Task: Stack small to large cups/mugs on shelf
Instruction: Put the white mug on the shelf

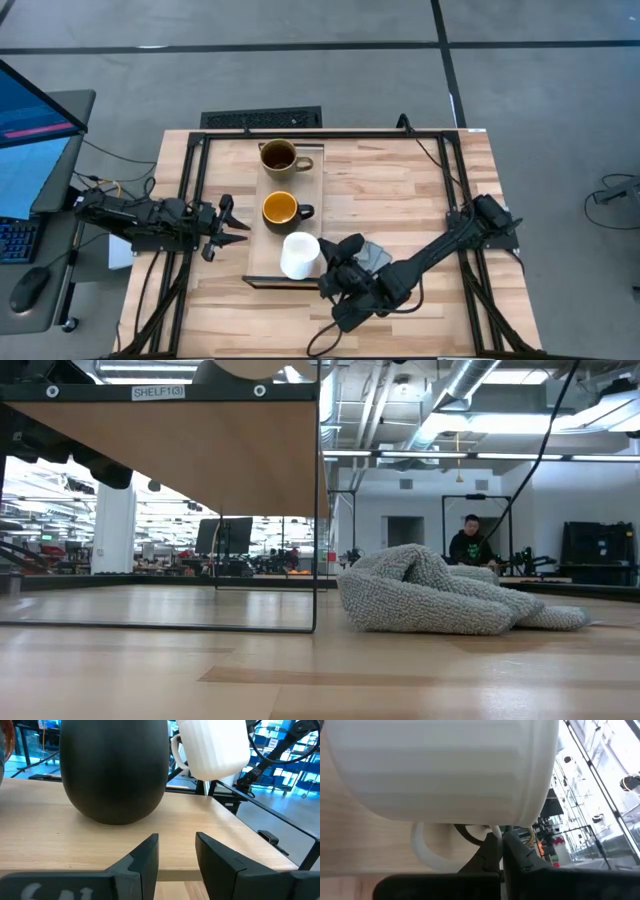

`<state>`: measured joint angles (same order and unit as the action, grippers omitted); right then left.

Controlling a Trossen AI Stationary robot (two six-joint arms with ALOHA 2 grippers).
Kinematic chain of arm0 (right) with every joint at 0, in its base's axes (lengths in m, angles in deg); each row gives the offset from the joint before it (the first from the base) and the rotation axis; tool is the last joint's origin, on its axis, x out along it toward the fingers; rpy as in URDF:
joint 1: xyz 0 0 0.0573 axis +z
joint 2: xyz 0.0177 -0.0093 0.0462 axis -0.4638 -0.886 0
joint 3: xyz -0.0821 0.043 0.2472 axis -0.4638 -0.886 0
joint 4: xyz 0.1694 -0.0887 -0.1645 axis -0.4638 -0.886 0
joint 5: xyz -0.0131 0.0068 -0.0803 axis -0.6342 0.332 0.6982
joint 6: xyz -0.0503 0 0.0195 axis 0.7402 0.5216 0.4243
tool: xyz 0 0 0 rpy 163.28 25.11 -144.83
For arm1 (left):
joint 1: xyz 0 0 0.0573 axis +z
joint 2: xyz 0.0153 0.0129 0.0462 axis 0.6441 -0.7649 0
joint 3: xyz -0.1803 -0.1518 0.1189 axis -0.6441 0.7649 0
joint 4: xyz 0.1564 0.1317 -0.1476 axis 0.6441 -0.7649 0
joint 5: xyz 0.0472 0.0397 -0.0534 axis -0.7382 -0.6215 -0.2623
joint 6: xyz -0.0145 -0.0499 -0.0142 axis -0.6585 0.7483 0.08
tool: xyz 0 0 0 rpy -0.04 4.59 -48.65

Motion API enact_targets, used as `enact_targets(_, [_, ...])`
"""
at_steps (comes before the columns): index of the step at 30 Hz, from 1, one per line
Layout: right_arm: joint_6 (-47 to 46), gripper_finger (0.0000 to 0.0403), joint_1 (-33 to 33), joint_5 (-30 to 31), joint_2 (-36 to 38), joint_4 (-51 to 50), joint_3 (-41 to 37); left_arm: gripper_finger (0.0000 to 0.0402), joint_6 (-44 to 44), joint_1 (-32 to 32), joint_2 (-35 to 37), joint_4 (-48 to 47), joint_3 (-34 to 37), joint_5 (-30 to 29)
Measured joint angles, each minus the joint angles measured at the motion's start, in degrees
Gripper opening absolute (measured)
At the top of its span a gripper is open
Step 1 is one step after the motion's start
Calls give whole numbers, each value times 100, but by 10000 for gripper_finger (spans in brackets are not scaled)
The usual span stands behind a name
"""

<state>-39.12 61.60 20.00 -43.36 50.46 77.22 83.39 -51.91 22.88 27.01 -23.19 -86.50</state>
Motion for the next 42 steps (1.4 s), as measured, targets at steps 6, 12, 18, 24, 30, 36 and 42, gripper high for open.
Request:
enact_targets(6, [-62,10,69,-15,0,-18,2,119,0,0,0,0,0,0])
enact_targets(12, [-110,10,79,-32,-4,-36,-68,119,5,0,0,0,0,2])
enact_targets(18, [-79,10,29,-23,-2,-40,-68,119,42,0,0,0,0,2])
enact_targets(24, [-68,10,-36,-9,-2,-239,-68,119,42,0,0,0,0,2])
enact_targets(30, [-19,10,-35,-23,-2,-380,-68,119,41,0,0,0,-2,2])
enact_targets(36, [-59,10,-44,-26,-2,-544,-68,119,33,-1,0,0,0,2])
enact_targets(42, [-21,10,-112,-3,-2,-550,-68,119,46,-2,0,0,0,2])
